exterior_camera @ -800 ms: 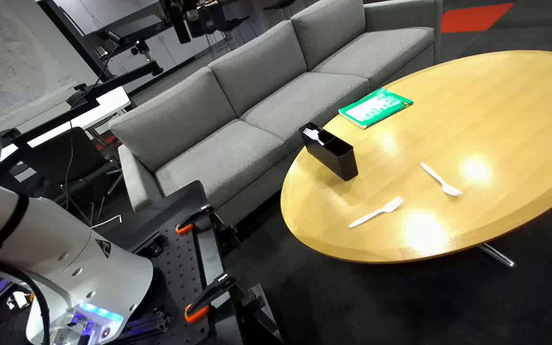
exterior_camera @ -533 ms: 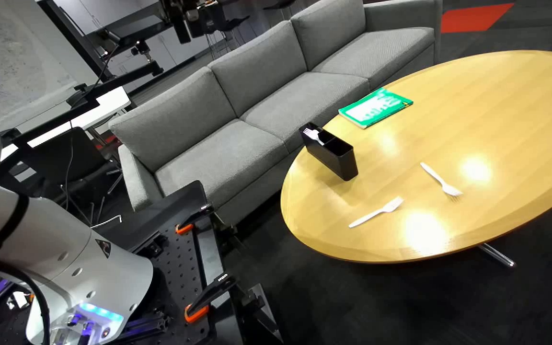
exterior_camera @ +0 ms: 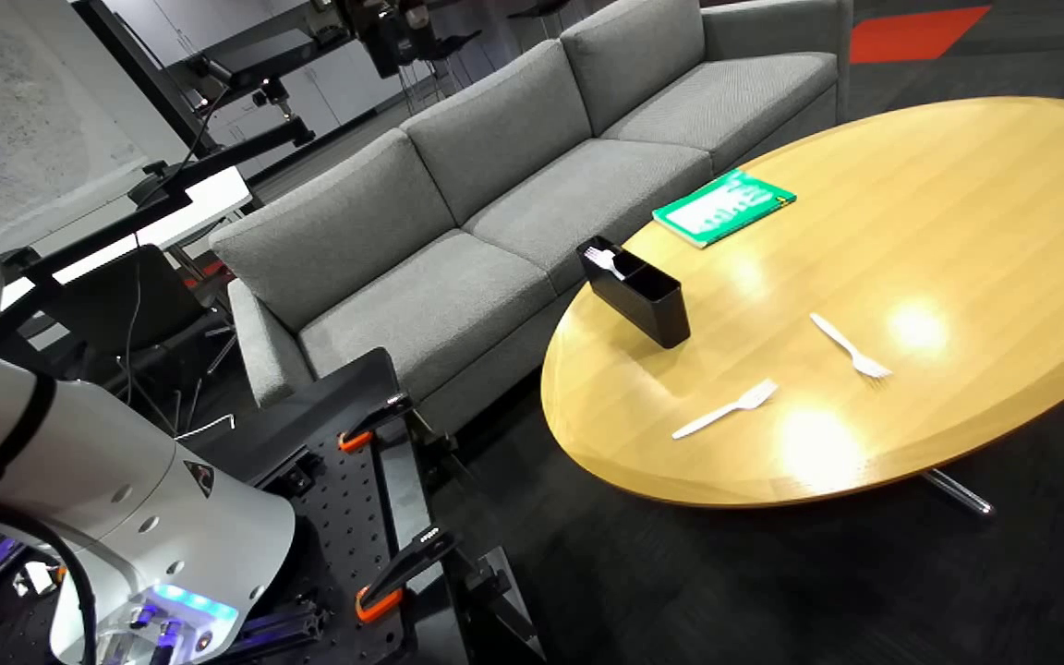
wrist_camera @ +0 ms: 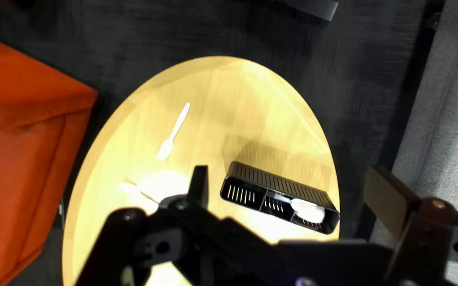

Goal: Move the black object back

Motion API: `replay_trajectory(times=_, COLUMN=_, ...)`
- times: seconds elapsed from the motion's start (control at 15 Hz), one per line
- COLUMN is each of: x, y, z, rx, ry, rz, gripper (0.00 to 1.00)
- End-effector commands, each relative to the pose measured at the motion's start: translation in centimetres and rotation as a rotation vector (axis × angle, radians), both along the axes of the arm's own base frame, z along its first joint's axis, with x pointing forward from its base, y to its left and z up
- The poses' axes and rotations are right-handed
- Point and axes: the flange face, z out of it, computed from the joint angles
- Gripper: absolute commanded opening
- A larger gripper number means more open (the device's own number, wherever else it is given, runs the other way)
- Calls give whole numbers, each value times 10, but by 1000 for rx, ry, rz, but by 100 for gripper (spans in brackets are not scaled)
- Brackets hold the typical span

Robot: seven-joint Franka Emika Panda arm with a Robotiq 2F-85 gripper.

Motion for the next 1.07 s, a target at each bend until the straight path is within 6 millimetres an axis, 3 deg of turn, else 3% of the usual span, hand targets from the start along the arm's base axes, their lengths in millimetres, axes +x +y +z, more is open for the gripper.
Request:
replay_trajectory(times=0.0, x=36, y=-5, z=-30, rx=10, ry=-50, rz=199, gripper=100)
replay_trajectory(times=0.33, x=79, y=-18, z=-91, rx=67, ry=-33, rz=481, gripper=100)
replay_trajectory(times=0.6, x=93, y=-27, z=-144, rx=126, ry=87, rz=658, gripper=100)
replay_trajectory(times=0.67, x=93, y=-28, z=-149, rx=118, ry=122, rz=631, gripper=100)
replay_trajectory(times=0.73, x=83, y=-27, z=-143, rx=103, ry=85, rz=618, gripper=100)
replay_trajectory(times=0.87, x=88, y=-27, z=-158, rx=110, ry=110, rz=616, gripper=100)
replay_trajectory(times=1.0, x=91, y=-26, z=-159, rx=111, ry=113, rz=616, gripper=100)
